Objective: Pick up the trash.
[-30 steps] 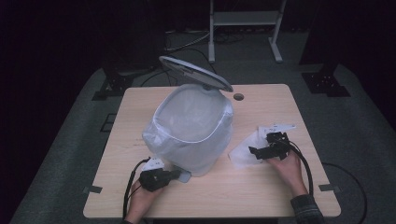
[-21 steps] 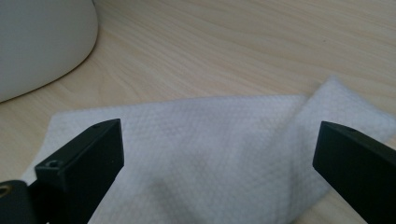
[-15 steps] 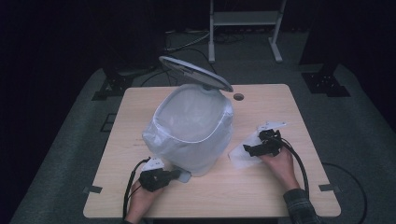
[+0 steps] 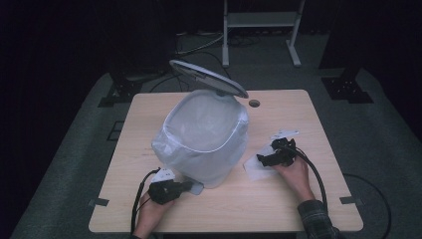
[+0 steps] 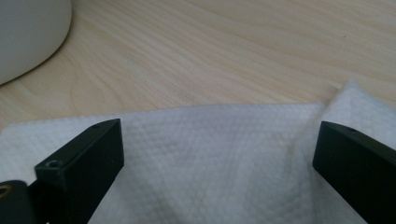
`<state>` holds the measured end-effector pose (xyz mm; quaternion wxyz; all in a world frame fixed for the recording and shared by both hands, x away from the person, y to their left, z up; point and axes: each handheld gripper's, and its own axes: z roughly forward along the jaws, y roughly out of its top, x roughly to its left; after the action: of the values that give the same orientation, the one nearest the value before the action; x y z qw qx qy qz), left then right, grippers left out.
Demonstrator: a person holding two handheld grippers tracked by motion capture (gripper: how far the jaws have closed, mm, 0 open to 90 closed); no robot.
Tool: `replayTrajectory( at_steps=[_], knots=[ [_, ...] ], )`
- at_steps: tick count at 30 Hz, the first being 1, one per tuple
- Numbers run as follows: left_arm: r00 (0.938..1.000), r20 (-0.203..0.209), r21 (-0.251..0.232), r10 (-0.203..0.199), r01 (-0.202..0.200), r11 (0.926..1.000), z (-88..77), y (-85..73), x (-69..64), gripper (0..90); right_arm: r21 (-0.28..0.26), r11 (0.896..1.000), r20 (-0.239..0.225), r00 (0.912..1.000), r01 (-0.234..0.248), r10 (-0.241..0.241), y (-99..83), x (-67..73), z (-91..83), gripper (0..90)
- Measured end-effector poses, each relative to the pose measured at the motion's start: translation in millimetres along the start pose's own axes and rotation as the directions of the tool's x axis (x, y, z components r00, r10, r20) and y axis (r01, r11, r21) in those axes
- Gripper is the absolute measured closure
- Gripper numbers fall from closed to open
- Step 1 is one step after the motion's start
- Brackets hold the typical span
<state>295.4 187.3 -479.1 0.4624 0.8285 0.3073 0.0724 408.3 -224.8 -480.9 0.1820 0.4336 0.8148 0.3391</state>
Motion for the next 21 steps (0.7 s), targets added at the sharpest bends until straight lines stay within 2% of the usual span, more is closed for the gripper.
replayTrajectory(
  at_steps=[3, 9, 14, 21],
  knots=[
    [1.0, -0.002, 0.001, 0.003, -0.003, 1.0, 0.0, 0.1, 0.1, 90.0, 0.017, 1.0, 0.004, 1.0, 0.001, -0.001, -1.2, 0.5, 2.5, 0.9],
    [1.0, -0.002, 0.002, 0.001, -0.001, 1.0, 0.0, 0.3, -0.4, 90.0, 0.012, 1.0, -0.005, 0.9999, -0.012, 0.012, -2.6, -0.3, 3.0, 2.2],
    [1.0, -0.005, 0.004, 0.003, -0.003, 1.0, 0.0, 0.4, -0.7, 90.0, 0.003, 1.0, -0.016, 0.9999, -0.006, 0.006, -3.4, 1.0, 0.9, 7.0],
    [1.0, -0.006, 0.004, 0.004, -0.004, 1.0, 0.0, 0.5, -0.8, 90.0, -0.025, 1.0, -0.022, 0.9998, 0.001, -0.001, -6.6, 1.4, -3.2, 20.3]
  ],
)
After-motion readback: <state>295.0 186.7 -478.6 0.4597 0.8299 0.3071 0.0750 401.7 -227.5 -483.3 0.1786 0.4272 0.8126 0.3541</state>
